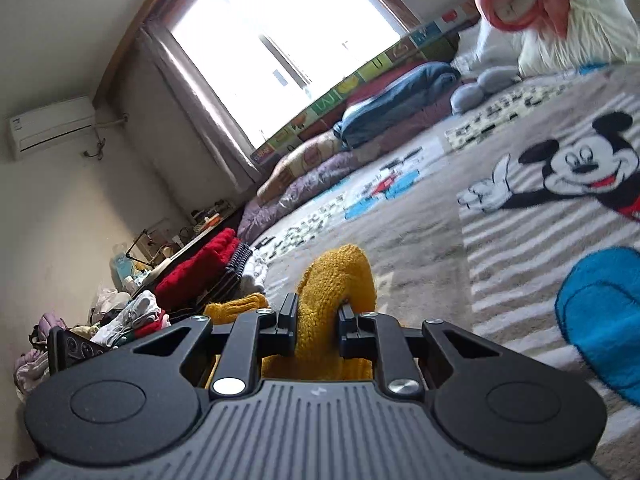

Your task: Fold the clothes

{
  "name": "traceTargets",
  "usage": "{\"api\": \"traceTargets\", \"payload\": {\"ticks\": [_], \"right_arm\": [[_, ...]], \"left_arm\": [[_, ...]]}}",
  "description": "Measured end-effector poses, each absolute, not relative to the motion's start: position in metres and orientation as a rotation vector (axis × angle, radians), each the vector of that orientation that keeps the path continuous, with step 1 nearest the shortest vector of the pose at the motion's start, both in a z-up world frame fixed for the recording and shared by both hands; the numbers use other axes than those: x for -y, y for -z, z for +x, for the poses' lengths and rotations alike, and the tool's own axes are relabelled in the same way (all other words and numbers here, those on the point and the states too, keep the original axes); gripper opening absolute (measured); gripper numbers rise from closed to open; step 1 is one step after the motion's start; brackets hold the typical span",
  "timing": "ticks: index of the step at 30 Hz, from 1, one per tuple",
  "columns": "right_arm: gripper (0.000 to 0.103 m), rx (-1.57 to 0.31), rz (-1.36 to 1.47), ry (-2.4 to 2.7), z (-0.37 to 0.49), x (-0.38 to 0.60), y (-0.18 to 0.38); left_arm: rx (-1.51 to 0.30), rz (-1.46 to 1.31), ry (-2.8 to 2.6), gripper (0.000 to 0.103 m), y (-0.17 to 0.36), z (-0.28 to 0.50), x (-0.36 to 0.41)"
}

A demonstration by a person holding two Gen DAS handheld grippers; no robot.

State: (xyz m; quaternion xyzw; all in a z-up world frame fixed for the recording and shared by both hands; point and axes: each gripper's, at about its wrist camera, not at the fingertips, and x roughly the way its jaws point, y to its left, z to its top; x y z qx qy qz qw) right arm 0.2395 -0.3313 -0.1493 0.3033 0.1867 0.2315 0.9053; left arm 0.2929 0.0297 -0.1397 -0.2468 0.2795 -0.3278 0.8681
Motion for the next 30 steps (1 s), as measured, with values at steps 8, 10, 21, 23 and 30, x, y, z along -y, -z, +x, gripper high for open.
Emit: {"api": "traceTargets", "payload": {"ticks": [8,10,21,23,30], "right_arm": [[0.034,-0.451,0.663,-0.457,0.244,0.334,0.158],[0.037,-0.436,0.673,-0.452,0.239,0.337,0.155],[0.054,-0.476,0.637,-0.426,0.183,0.342,0.137],[0.045,-0.497,0.653,-0.455,0.178,0.335,0.141],[0.035,-0.544,0.611,-0.435,0.192,0.322,0.161]], "left_arm": [[-0.596,-0.558,0.645,0.040,0.135,0.290,-0.038],[-0.580,-0.576,0.632,0.041,0.128,0.282,-0.044],[-0.644,-0.600,0.629,0.050,0.117,0.229,-0.031],[-0.668,-0.596,0.630,0.042,0.118,0.222,-0.025],[-0.745,-0.580,0.627,0.034,0.155,0.249,-0.022]]}}
